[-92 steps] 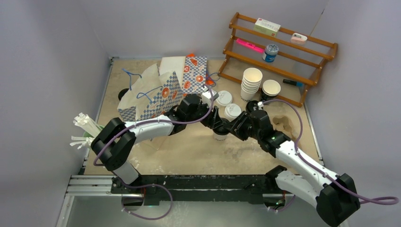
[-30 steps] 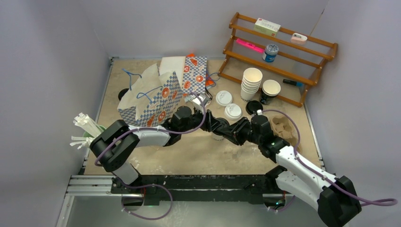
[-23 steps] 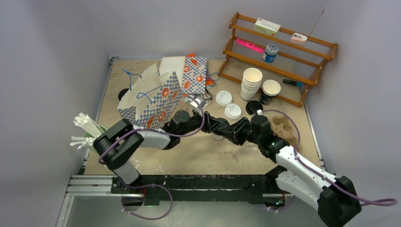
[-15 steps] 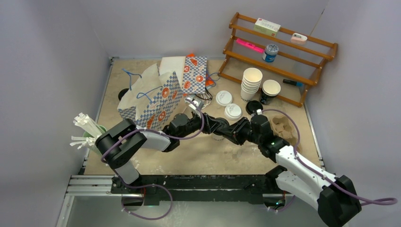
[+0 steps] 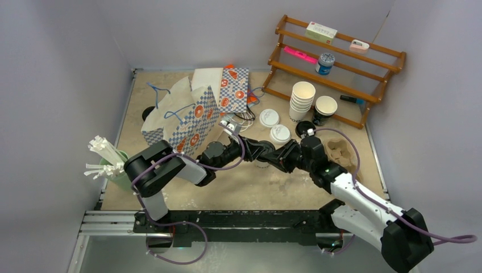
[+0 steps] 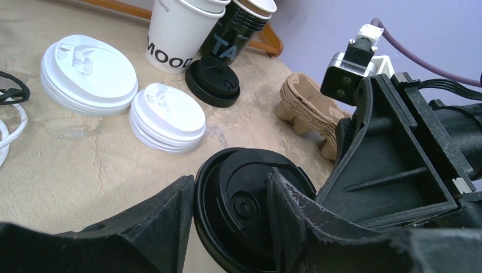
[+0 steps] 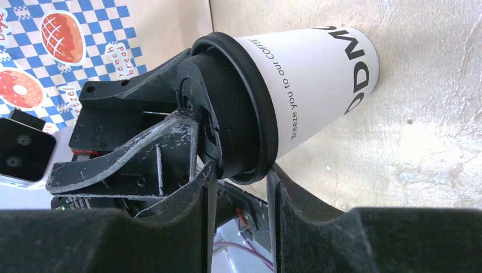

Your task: Pack the takeout coffee

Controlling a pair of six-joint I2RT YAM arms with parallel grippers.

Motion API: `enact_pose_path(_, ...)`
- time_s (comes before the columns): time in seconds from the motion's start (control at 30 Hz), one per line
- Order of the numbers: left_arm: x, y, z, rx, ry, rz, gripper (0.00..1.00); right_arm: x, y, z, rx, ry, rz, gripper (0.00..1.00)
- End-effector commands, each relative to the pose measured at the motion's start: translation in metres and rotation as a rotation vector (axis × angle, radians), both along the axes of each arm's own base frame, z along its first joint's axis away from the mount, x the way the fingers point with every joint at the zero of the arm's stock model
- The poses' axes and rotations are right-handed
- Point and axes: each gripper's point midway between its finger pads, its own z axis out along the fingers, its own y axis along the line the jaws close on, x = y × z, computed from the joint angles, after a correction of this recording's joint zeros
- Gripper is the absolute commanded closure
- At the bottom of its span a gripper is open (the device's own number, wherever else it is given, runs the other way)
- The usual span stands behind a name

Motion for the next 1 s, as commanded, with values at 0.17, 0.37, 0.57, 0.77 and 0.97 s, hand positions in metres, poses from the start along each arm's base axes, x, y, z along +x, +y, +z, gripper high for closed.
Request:
enact_pose_path(0.17,-0.048,0.016,-0.113,0.271,0.196,-0.103,0.51,0.019,-0.020,-0.027,-0.196,-0.045,-0.039,0.69)
enact_pose_path(0.37,-0.047,0.015,-0.117,0.290,0.204,-0.102,0.51,0.020,-0.023,-0.021,-0.226,-0.053,-0.036,0.70)
enact_pose_path(0.57,-0.047,0.013,-0.122,0.321,0.207,-0.100,0.51,0.025,-0.028,-0.016,-0.292,-0.072,-0.025,0.69)
enact_pose_path(0.77,-0.052,0.010,-0.133,0.341,0.215,-0.108,0.51,0.022,-0.024,-0.038,-0.315,-0.026,0.020,0.70)
enact_pose_path(0.97,-0.054,0.009,-0.142,0.357,0.233,-0.120,0.51,0.022,-0.024,-0.043,-0.316,-0.020,0.023,0.70)
